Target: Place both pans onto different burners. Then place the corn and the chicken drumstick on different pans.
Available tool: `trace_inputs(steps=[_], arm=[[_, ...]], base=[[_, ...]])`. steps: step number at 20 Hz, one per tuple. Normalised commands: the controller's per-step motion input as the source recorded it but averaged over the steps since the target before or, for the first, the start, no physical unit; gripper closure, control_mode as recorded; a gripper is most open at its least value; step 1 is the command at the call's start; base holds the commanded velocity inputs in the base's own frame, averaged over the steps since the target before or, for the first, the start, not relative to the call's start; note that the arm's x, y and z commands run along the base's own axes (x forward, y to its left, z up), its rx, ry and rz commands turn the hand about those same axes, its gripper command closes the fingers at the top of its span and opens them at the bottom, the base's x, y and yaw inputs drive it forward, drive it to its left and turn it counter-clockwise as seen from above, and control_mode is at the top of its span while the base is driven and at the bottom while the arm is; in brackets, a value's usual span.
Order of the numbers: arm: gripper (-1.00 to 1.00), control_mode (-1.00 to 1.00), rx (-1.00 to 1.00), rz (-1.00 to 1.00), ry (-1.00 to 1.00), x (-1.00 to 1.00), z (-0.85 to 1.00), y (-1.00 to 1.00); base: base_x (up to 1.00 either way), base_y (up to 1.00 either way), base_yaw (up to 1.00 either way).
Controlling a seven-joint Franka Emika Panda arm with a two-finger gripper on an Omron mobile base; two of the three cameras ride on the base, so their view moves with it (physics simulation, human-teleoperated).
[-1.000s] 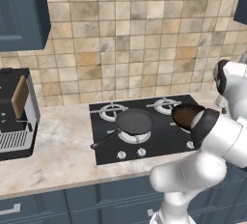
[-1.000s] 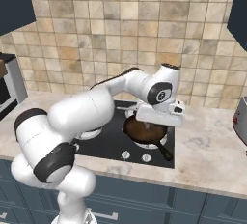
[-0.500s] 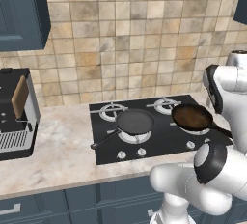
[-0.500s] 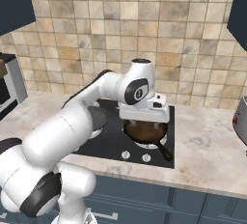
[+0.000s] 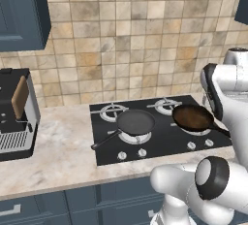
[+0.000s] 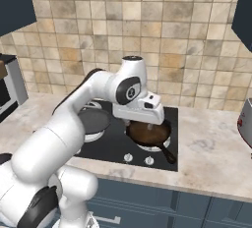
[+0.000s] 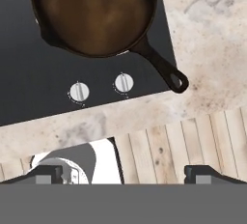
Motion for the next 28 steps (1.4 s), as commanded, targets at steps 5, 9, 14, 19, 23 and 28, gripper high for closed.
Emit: trace_inputs(steps=[5,9,14,19,23,28], arm=[[-1.00,-1.00,0.00,-0.06,0.00,-0.11,0.10,0.25],[-1.00,-1.00,0.00,-0.05,0.00,-0.16,0.02,0.27],[-1.00,1.00,0.00,-0.01,0.00,-0.06,0.00,0.05],[-1.00,1.00,0.00,0.00,0.00,0.00,0.00,0.00],[-1.00,1.00,0.00,0.00,0.00,0.00,0.00,0.00],[-1.00,1.00,0.00,0.00,0.00,0.00,0.00,0.00]], base=[[0.00,0.00,0.00],[0.00,0.00,0.00],[-0.06,-0.03,0.00],[-0.18,-0.47,0.00],[-0.11,-0.71,0.00],[-0.06,-0.68,0.00]])
